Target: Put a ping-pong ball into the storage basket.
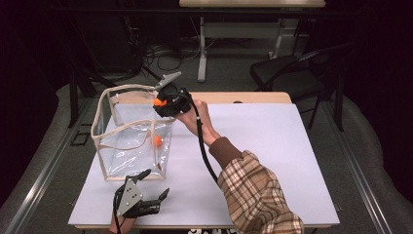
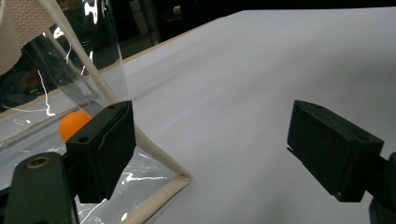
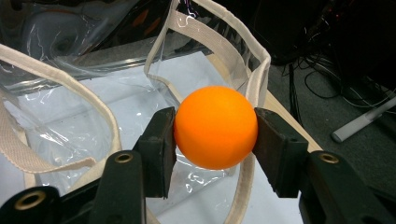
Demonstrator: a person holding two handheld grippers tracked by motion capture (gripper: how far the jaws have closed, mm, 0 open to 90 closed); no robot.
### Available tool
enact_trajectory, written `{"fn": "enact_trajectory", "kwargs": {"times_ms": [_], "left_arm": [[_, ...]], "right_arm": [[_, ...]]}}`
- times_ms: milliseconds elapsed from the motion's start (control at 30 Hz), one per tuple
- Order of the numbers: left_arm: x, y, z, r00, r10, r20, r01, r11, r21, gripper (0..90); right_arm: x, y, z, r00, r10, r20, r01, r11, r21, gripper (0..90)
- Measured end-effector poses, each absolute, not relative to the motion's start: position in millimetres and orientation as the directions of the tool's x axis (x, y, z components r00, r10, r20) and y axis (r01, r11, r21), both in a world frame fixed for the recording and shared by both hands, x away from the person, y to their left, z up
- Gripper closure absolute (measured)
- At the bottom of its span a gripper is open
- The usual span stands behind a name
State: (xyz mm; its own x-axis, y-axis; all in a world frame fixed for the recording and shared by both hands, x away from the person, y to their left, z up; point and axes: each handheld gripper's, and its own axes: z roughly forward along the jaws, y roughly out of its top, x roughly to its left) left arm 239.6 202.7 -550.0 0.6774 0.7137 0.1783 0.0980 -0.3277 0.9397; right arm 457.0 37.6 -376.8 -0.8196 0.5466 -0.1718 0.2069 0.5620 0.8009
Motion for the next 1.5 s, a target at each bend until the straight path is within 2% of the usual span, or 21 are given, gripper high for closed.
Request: {"fn": "enact_trajectory", "kwargs": {"times_ms": [1500], "left_arm": [[240.4, 202.4, -550.2, 0.676, 0.717, 0.172, 0.098, -0.319, 0.943, 15.5]], "right_arm": [[469.3, 57.7, -392.5, -0.827, 0.545, -0.137, 0.229, 0.550, 0.803, 50.4]]}}
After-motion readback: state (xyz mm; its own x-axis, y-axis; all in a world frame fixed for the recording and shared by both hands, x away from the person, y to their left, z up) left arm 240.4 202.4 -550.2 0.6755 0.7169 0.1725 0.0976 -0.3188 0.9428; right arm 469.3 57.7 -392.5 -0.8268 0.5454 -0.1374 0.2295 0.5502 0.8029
